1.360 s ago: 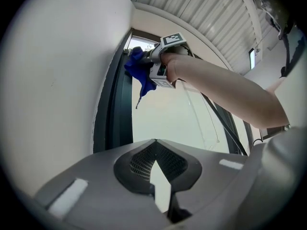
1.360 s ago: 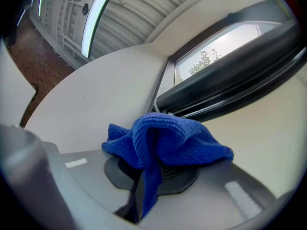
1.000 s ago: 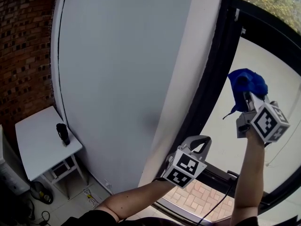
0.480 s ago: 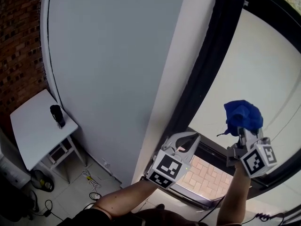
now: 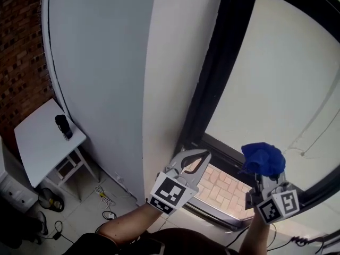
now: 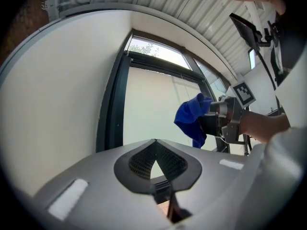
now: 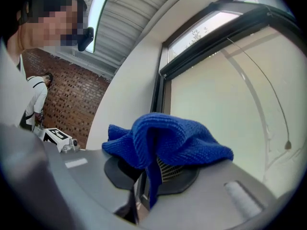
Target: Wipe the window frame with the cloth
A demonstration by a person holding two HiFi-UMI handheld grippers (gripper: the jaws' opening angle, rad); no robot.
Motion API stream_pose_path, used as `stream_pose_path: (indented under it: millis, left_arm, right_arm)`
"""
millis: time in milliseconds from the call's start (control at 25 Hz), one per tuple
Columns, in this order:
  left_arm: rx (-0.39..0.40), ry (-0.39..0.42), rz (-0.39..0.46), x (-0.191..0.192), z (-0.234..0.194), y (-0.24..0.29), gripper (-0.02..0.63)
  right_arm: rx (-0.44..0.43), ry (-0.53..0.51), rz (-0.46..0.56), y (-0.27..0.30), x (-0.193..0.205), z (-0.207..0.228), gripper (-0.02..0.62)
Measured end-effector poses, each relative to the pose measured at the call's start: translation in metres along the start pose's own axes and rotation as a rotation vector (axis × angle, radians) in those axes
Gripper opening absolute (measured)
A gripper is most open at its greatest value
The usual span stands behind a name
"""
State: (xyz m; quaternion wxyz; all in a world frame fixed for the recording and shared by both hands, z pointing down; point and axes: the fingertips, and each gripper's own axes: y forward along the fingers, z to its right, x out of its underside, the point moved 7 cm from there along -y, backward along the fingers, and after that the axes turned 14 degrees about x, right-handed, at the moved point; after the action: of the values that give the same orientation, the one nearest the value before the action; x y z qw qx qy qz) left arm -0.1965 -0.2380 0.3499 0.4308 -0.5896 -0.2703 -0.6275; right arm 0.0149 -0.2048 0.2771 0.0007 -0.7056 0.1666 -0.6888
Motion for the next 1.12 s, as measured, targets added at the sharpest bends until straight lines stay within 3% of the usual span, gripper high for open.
stream_pose_path:
  millis: [120,240,480,1120]
  left_arm:
    - [0.021,0.003,0.057,0.000,0.010,0.004,-0.006]
    - [-0.031,-0.001,-0.007,0.010,0.021,0.007,-0.006]
    - [-0.017,-0.058,-0.031,0.028,0.047,0.035,-0.006]
    - [-0.074,-0.105,-0.132,0.052,0.078,0.069,-0.006]
  right_arm:
    - [0.020,-0.013,-0.035,-0.024,0.012,0.009,0.055]
    - [0.018,-0.001,-0.060,-0.043,0.034,0.023,0.055]
    - [-0.012,0.096,-0.078,-0.058,0.058,0.056,0.054]
    - [0.005,0.133,-0.108,-0.085,0.105,0.096,0.052]
